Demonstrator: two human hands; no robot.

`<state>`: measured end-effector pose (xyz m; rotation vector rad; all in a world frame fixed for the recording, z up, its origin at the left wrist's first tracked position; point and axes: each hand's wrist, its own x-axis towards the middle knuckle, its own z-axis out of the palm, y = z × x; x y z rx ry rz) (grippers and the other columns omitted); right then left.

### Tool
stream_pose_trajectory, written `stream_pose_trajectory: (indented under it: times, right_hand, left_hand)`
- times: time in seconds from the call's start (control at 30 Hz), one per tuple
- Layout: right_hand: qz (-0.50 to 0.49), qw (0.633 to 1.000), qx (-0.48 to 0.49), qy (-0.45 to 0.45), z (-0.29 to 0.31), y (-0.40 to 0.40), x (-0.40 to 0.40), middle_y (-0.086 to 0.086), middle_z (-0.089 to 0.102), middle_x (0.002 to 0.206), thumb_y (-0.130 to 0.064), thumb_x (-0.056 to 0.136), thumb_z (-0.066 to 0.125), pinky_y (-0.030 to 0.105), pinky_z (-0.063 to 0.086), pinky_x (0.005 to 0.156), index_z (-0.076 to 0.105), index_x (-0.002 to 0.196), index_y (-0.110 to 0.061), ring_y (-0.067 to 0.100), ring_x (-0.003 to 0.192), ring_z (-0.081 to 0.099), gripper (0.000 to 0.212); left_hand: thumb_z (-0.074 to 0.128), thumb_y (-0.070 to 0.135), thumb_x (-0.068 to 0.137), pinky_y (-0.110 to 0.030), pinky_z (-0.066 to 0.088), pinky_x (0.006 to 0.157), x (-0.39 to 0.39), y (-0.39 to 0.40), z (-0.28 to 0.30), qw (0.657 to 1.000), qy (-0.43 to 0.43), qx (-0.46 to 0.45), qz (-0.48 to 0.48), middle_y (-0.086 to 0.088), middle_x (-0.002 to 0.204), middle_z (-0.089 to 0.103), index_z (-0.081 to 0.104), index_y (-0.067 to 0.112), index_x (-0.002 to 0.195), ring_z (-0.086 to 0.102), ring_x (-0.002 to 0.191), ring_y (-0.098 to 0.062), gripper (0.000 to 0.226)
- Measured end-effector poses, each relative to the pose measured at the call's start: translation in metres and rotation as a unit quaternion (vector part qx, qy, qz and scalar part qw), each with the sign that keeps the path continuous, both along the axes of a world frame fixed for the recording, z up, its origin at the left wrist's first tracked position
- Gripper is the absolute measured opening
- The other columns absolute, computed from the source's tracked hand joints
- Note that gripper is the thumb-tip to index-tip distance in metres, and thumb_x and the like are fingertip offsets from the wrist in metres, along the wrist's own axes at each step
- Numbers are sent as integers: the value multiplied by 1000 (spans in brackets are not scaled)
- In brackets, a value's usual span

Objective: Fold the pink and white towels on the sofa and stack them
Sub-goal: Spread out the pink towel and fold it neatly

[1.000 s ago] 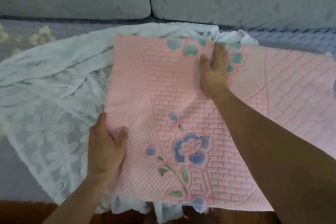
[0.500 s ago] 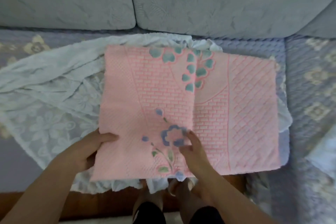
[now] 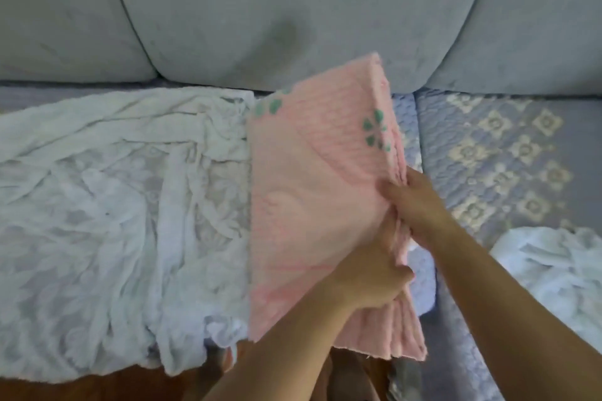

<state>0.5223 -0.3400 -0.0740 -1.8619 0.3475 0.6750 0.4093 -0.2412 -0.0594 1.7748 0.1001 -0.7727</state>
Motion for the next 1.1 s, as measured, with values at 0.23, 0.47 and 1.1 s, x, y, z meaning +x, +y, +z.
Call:
stream_pose_trajectory:
  times: [0.23, 0.47, 1.1]
  right_hand:
    - [4, 998, -56, 42, -125, -99, 25, -2, 71, 95, -10, 91, 60, 23, 49, 58, 66, 119, -22, 14, 79, 67, 31]
    - [31, 999, -6, 9, -128, -94, 39, 0, 67, 122, -11, 94, 49, 38, 55, 92, 54, 136, -22, 22, 109, 65, 44]
    - [364, 836, -352, -211, -133, -70, -5, 18, 30, 156, -42, 101, 39, 54, 25, 118, 33, 151, -11, 41, 141, 30, 59]
  left_hand:
    - [44, 43, 101, -51, 23, 121, -63, -22, -102, 877, -133, 455, 81, -15, 162, 27, 32, 27, 156, 15, 152, -36, 58]
    - [17, 53, 104, -58, 17, 122, -103, 23, -125, 858, -107, 503, 7, -18, 166, 12, 28, 19, 157, 2, 154, -38, 64]
    - [33, 55, 98, -52, 37, 107, -115, 10, -115, 849, -68, 517, -80, -17, 143, 49, 49, 22, 144, 41, 133, -38, 59]
